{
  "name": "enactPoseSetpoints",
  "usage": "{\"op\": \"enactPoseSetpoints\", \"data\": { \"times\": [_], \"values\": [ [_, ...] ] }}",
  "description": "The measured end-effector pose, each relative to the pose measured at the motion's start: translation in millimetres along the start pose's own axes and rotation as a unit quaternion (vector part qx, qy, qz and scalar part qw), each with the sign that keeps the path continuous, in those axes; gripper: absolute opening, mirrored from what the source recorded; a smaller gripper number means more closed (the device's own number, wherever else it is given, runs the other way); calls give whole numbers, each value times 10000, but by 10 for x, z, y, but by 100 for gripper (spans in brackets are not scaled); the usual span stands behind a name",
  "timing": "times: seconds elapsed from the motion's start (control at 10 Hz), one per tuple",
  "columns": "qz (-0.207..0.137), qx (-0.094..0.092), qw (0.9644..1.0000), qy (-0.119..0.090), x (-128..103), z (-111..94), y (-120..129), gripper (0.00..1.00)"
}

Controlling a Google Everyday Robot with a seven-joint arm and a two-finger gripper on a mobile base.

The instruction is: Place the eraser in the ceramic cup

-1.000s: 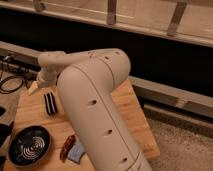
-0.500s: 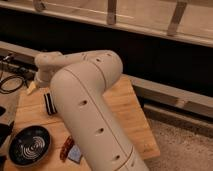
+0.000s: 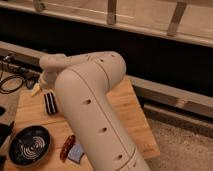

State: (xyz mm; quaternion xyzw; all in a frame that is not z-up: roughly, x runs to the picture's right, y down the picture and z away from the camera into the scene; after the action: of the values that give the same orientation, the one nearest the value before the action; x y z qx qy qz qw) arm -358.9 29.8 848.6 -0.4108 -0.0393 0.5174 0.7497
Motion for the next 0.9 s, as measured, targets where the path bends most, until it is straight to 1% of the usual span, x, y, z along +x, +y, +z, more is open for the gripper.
{"op": "enactPoseSetpoints", "data": {
  "times": [0.2, 0.4, 0.5, 0.6, 0.9],
  "values": [
    [66, -47, 9999, 91, 82, 82, -111, 80],
    [107, -118, 9996, 212, 140, 194, -145, 80],
    [111, -168, 9993, 319, 195, 290, -146, 80],
    [115, -200, 9990, 377, 227, 334, -166, 80],
    [187, -375, 9981, 448, 305, 410, -265, 80]
  ]
}}
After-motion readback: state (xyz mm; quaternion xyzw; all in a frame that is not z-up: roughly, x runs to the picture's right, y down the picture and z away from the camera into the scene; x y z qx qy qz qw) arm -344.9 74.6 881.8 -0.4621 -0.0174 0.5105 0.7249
